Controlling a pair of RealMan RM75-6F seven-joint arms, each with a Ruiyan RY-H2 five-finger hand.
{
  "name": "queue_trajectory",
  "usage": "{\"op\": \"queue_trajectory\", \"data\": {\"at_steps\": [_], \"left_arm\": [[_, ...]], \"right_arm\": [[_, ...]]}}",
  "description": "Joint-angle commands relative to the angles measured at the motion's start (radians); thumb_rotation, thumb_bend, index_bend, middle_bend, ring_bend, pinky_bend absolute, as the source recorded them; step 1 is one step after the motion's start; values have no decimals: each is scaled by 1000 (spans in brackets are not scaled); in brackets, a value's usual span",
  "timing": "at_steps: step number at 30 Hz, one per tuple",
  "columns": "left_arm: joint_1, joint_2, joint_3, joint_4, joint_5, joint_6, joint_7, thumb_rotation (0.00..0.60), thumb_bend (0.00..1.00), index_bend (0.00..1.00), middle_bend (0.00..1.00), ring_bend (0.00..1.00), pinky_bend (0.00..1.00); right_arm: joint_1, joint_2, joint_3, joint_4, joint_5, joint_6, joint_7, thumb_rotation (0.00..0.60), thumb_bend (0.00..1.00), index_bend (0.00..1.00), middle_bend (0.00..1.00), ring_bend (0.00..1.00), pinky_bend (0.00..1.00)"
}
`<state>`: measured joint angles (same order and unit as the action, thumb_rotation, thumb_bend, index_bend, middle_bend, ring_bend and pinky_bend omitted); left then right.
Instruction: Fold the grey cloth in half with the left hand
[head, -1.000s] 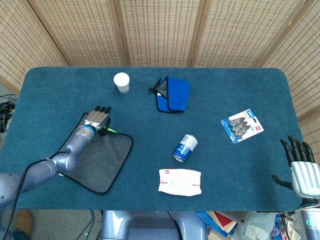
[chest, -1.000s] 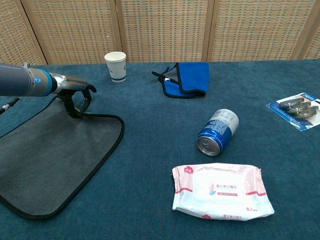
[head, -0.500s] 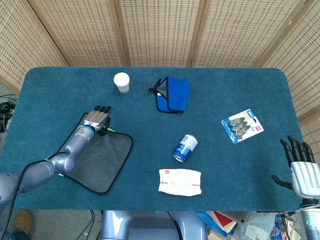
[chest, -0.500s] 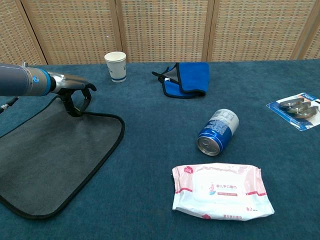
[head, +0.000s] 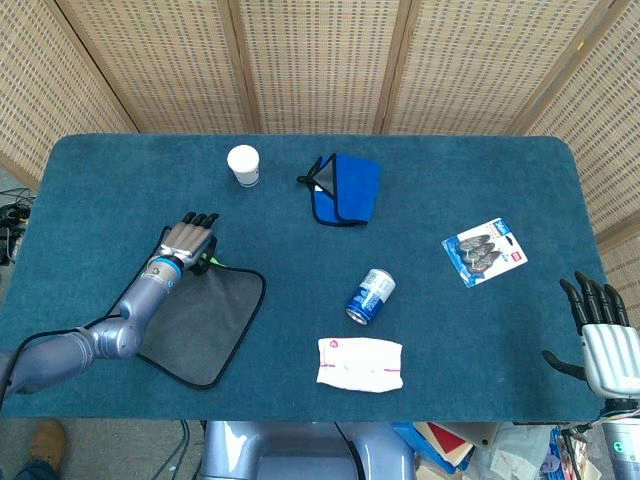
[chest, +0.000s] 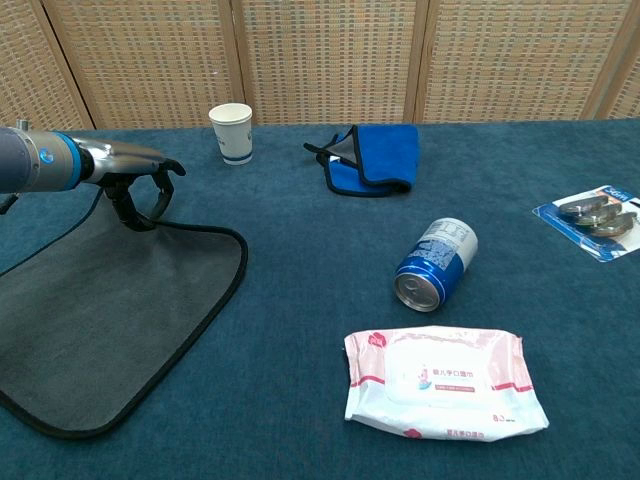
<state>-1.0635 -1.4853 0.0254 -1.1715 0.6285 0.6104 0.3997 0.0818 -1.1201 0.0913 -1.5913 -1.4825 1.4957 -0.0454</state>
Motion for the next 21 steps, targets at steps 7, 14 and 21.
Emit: {"op": "queue_trajectory", "data": {"at_steps": [7, 14, 21], "left_arm": [[57, 104, 61, -276, -97, 220, 133, 600, 439, 608, 0, 0, 0], [130, 138, 80, -377, 27, 312, 107, 600, 439, 608, 0, 0, 0], [209, 153, 120, -422, 119, 390, 104, 600, 439, 608, 0, 0, 0]], "right_arm": [[-4, 8, -5, -2, -15, 9, 26, 600, 0, 0, 0, 0, 0], [-2, 10, -9, 1, -18, 1, 37, 600, 0, 0, 0, 0, 0], [-2, 16, -9, -3, -22, 3, 52, 600, 0, 0, 0, 0, 0]]}}
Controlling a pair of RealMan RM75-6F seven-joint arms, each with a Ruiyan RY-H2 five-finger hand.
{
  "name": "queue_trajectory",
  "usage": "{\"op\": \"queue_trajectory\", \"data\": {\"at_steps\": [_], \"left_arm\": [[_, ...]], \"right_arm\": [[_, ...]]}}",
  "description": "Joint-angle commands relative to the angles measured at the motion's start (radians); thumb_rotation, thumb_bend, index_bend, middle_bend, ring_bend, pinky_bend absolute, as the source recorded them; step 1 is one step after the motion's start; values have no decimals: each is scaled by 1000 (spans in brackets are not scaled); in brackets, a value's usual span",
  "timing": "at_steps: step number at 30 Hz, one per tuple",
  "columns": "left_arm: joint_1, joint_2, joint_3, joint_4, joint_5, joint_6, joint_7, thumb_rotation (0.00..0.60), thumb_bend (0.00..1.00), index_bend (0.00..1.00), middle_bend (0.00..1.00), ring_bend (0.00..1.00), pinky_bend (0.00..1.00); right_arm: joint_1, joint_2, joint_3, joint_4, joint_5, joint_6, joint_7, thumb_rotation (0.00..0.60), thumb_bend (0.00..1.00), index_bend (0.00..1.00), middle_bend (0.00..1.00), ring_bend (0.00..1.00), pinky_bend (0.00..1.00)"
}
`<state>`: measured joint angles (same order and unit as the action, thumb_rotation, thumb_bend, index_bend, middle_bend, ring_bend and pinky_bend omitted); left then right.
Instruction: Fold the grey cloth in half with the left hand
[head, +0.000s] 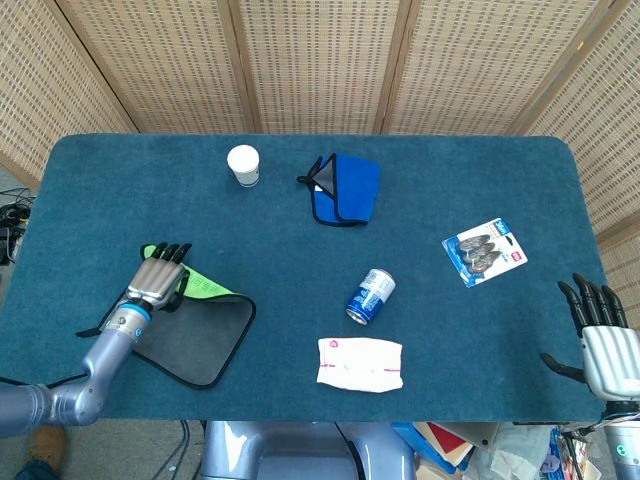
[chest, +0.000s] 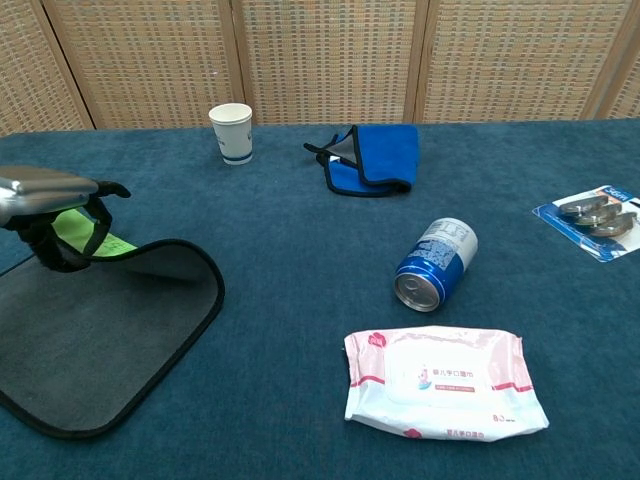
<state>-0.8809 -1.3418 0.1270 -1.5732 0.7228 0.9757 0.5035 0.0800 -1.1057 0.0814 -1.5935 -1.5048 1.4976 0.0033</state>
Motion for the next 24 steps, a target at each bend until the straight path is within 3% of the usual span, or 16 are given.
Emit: {"op": "queue_trajectory", "data": {"at_steps": [1, 7, 24], "left_arm": [[40, 12, 25, -31, 38, 37, 1, 600, 439, 608, 0, 0, 0], [107, 21, 57, -64, 130, 94, -2, 600, 439, 608, 0, 0, 0], [191, 27, 87, -127, 192, 131, 121, 600, 439, 608, 0, 0, 0]], "right_arm": [[0, 3, 2, -1, 0, 2, 7, 600, 0, 0, 0, 0, 0], [1, 9, 2, -4, -4, 2, 19, 600, 0, 0, 0, 0, 0], [-7, 16, 2, -5, -9, 19, 36, 600, 0, 0, 0, 0, 0]]}}
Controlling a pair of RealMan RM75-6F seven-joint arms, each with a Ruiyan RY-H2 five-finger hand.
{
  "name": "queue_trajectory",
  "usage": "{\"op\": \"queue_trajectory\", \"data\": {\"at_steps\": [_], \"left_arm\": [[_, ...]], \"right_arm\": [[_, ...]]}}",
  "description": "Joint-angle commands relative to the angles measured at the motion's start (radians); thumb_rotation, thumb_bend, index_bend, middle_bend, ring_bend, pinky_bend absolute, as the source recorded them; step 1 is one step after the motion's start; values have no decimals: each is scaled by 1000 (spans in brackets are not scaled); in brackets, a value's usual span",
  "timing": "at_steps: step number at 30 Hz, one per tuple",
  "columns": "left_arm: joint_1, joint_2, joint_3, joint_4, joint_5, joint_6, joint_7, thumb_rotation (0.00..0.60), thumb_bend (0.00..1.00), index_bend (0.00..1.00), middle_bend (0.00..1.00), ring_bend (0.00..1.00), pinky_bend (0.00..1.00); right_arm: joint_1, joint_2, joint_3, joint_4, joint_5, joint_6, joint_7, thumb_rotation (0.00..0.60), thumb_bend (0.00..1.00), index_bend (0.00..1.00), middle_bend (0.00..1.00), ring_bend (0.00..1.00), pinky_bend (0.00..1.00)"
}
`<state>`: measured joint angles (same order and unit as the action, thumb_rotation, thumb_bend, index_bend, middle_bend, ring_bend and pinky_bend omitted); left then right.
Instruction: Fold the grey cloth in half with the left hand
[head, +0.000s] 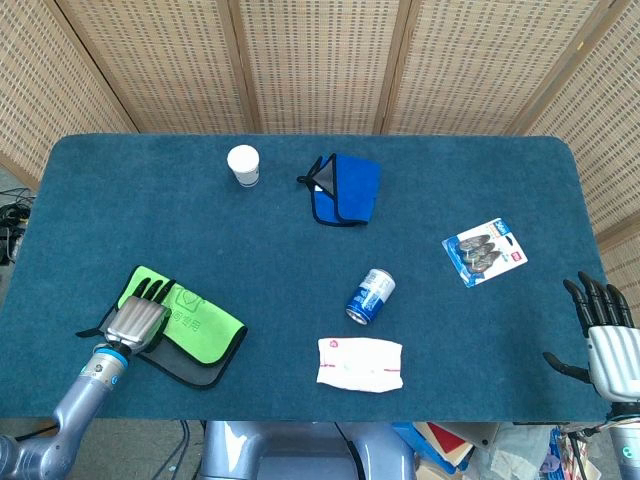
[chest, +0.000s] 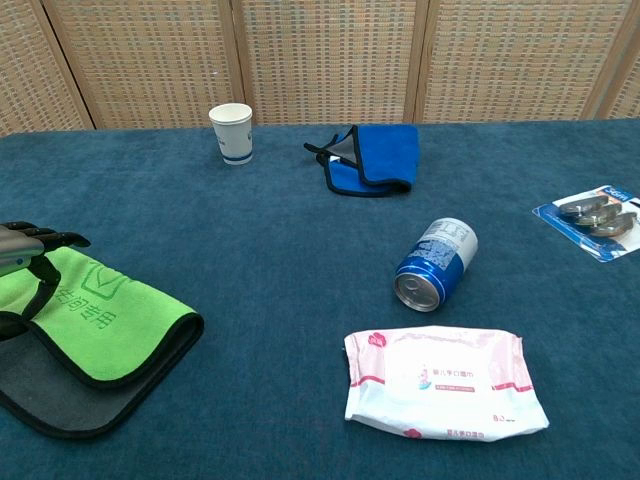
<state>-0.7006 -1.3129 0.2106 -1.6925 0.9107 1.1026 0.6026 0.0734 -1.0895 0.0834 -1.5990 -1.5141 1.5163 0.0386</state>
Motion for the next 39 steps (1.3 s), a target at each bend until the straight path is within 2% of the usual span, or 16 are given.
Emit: {"op": "queue_trajectory", "data": {"at_steps": [1, 27, 39], "left_arm": [[14, -1, 5, -12, 3, 5, 31, 600, 439, 608, 0, 0, 0], [88, 32, 38, -110, 60, 24, 186, 600, 439, 608, 0, 0, 0], [111, 17, 24, -100, 56, 35, 242, 600, 439, 608, 0, 0, 0]], "right_arm": [[-1, 0, 0, 1, 0, 0, 2, 600, 0, 0, 0, 0, 0], [-5, 6, 0, 2, -4, 9, 19, 600, 0, 0, 0, 0, 0], [-5, 7, -1, 1, -5, 9, 22, 600, 0, 0, 0, 0, 0]]}}
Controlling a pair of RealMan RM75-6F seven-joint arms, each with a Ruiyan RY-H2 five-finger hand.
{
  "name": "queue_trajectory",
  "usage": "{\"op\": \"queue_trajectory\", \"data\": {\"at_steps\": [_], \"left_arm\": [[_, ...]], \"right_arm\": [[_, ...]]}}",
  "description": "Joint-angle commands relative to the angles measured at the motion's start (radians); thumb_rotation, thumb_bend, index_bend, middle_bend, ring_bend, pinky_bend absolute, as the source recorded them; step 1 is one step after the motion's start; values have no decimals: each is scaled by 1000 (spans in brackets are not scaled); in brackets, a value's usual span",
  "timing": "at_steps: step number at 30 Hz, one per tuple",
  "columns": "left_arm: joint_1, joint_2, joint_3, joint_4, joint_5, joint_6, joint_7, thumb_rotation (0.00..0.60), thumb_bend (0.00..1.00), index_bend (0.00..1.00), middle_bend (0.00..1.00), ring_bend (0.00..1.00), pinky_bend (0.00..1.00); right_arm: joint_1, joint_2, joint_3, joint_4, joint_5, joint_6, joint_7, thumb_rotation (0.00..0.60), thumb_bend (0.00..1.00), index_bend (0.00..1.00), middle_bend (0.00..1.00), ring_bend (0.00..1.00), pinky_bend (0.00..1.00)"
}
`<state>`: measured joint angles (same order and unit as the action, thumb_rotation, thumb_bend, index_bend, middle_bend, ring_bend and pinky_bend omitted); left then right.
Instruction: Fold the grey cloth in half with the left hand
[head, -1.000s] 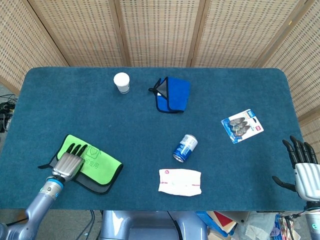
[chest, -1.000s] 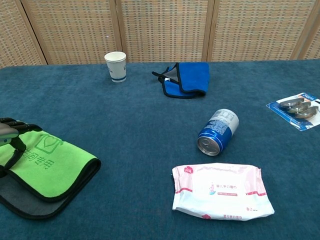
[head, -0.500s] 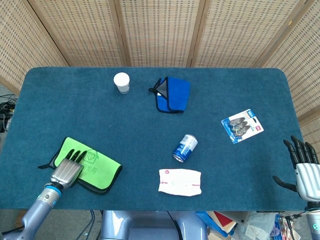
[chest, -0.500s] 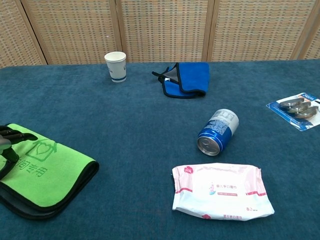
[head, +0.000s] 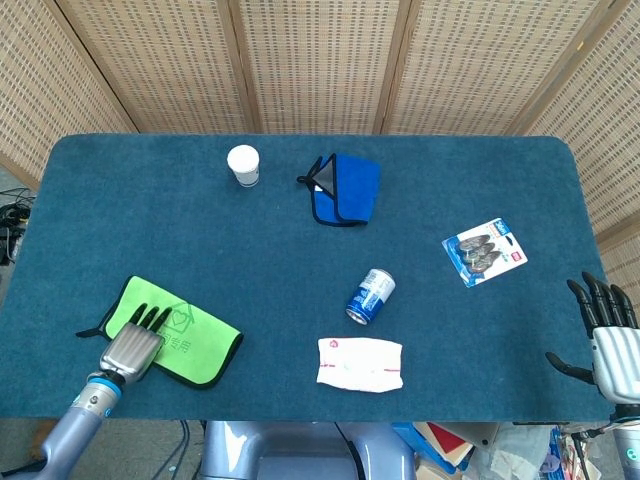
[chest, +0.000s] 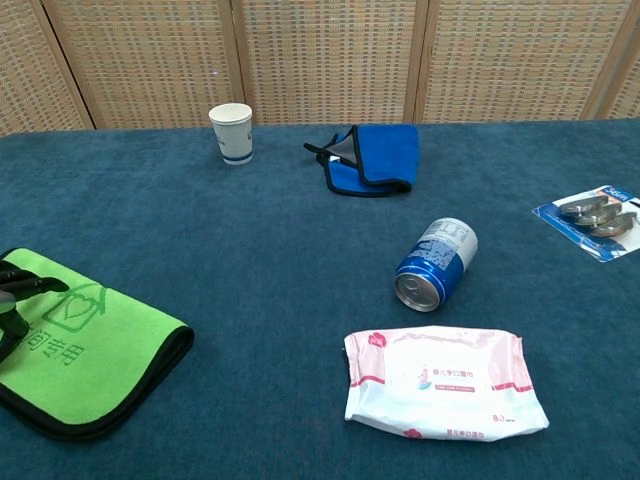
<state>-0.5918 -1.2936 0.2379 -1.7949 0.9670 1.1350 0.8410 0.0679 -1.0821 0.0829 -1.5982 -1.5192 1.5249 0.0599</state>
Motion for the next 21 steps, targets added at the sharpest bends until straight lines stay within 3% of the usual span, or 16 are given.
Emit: {"op": "queue_trajectory", "data": {"at_steps": [1, 11, 12, 14, 16, 17, 21], "left_arm": [[3, -3, -5, 4, -1, 3, 7, 600, 439, 608, 0, 0, 0], [14, -1, -15, 10, -4, -7, 27, 600, 440, 588, 0, 0, 0], [14, 1, -16, 9, -3, -10, 26, 600, 440, 548, 0, 0, 0], [16, 4, -17, 11, 4, -15, 20, 600, 439, 273, 0, 0, 0], [18, 8, -18, 14, 16, -23, 6, 600, 418, 58, 0, 0, 0], [19, 11, -18, 14, 24, -28, -3, 600, 395, 7, 0, 0, 0], [26, 28, -17, 17, 50, -36, -29, 600, 358, 0, 0, 0, 0]], "right_arm": [[0, 0, 0, 0, -1, 0, 0, 600, 0, 0, 0, 0, 0], [0, 0, 0, -1, 0, 0, 1, 600, 0, 0, 0, 0, 0], [0, 1, 0, -1, -1, 0, 1, 600, 0, 0, 0, 0, 0], [0, 1, 0, -1, -1, 0, 1, 600, 0, 0, 0, 0, 0], [-1, 1, 0, -2, -1, 1, 1, 600, 0, 0, 0, 0, 0], [-1, 1, 0, -2, -1, 1, 2, 600, 0, 0, 0, 0, 0], [-1, 1, 0, -2, -2, 3, 2, 600, 0, 0, 0, 0, 0]]}}
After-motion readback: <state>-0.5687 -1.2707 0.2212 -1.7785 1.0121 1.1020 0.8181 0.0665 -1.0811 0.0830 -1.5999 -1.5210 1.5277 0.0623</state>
